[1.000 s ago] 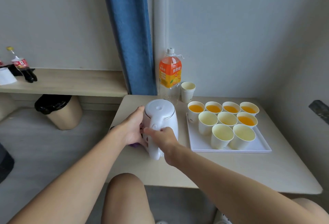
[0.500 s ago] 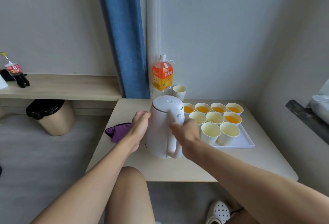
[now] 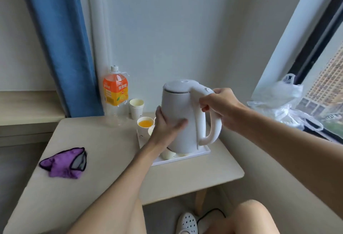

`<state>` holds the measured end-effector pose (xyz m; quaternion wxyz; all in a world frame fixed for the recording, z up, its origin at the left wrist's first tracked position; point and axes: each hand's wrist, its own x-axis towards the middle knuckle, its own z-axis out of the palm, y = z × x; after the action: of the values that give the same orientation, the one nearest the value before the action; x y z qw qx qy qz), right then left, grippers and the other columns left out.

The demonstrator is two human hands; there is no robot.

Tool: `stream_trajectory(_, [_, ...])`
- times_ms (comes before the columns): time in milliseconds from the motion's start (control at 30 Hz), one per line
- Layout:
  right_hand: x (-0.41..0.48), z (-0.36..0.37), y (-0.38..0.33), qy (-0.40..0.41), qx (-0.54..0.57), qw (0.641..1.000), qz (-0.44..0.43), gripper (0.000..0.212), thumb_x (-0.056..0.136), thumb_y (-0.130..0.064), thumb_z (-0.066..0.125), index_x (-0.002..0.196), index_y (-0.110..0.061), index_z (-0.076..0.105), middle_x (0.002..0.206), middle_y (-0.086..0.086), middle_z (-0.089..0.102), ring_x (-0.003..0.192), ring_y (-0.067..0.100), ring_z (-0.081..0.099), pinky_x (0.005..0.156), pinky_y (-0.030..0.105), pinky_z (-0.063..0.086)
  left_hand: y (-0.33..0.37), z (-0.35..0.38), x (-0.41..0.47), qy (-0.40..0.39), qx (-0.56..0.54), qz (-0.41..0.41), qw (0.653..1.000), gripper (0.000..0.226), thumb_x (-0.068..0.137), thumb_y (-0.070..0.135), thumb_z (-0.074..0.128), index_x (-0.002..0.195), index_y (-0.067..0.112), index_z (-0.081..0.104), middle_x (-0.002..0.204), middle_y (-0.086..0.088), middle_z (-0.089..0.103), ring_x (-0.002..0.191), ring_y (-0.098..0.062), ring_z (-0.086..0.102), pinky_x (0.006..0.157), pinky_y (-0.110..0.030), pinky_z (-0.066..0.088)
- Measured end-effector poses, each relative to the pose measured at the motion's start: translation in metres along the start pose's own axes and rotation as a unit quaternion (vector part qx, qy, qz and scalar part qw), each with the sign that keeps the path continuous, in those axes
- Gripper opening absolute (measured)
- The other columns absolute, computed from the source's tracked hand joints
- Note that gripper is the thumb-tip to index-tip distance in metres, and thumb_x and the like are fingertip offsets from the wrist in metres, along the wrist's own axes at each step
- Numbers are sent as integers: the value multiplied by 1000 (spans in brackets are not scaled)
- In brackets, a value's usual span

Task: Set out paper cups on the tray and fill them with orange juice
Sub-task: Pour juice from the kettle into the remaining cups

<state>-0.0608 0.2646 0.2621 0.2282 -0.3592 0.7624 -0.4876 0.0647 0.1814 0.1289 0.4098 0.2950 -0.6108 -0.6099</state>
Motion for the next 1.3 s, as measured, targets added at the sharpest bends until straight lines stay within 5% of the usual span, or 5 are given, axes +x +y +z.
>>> stream_trajectory(167, [28, -28, 17, 65, -44, 997, -11, 7, 69, 0, 66, 73, -5, 64, 61, 5, 58, 60, 21, 50, 59, 26, 37, -24, 50, 19, -15, 3, -31, 999, 100, 52, 54, 86, 133, 32, 31, 140, 1, 51, 127, -18, 55, 104, -47, 52])
stream_trajectory(400, [64, -43, 51, 78, -76, 994, 5, 15, 66, 1, 64, 77, 10, 65, 60, 7, 58, 62, 22, 50, 63, 30, 37, -70, 82, 36, -36, -11, -15, 999, 101, 59, 46, 89, 137, 39, 26, 143, 4, 47, 133, -16, 50, 109, -50, 47])
stream_trajectory(1300, [90, -29, 28, 51, -186, 981, -12, 5, 56, -4, 57, 61, -5, 58, 52, 8, 53, 54, 22, 48, 54, 29, 39, -82, 89, 45, -17, -85, -19, 996, 93, 60, 51, 89, 135, 27, 39, 135, 9, 60, 123, -9, 60, 106, -40, 51])
